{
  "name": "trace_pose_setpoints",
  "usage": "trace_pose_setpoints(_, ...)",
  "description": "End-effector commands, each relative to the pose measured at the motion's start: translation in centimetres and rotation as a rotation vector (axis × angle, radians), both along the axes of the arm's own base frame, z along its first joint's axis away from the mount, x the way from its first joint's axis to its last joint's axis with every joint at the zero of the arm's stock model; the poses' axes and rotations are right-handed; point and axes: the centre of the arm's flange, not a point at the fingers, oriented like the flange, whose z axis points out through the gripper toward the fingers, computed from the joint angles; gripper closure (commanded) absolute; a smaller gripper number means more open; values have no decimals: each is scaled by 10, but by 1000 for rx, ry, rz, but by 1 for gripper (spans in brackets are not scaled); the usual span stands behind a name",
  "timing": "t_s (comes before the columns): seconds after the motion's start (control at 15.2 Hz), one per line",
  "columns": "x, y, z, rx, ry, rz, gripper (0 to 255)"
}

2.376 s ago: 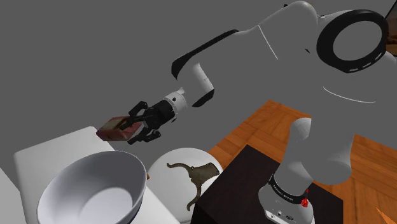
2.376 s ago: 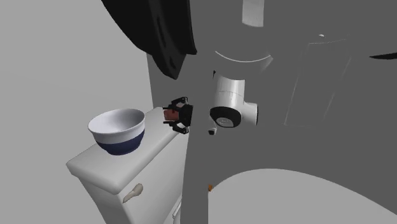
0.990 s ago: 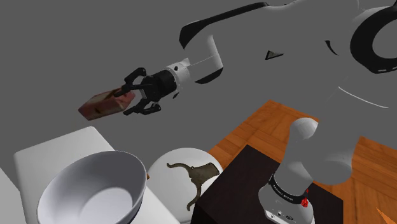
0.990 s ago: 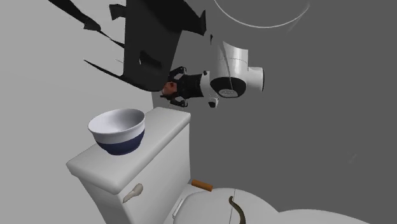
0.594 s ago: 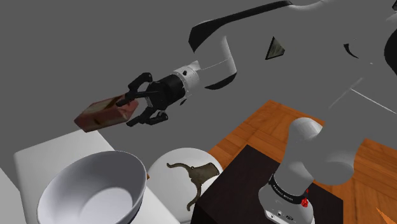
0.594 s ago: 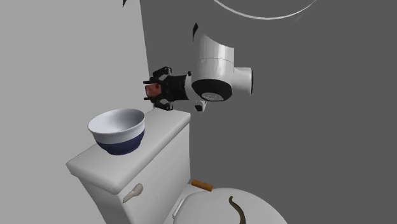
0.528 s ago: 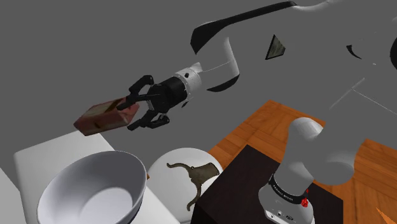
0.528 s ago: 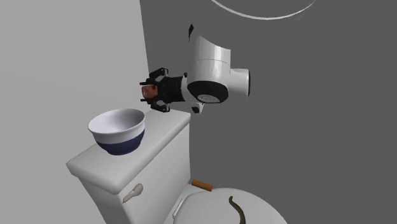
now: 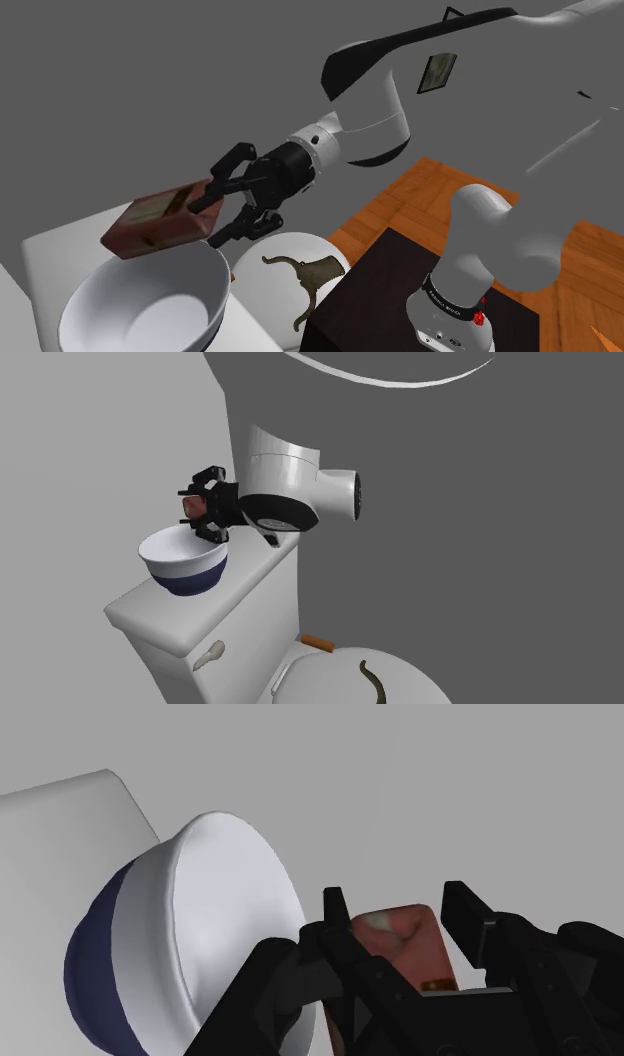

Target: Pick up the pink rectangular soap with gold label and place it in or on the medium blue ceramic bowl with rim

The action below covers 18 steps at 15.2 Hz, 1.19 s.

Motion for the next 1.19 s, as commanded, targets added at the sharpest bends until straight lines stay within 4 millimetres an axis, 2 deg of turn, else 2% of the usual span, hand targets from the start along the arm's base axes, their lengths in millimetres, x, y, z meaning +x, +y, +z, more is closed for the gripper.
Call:
trace_pose_setpoints(0.0, -3, -1, -9, 1, -1, -1, 255)
trace_pose_setpoints(0.73, -3, -1, -70, 1, -1, -1, 255)
trace_pose_setpoints(1.12, -3, -1, -70, 1, -1, -1, 255)
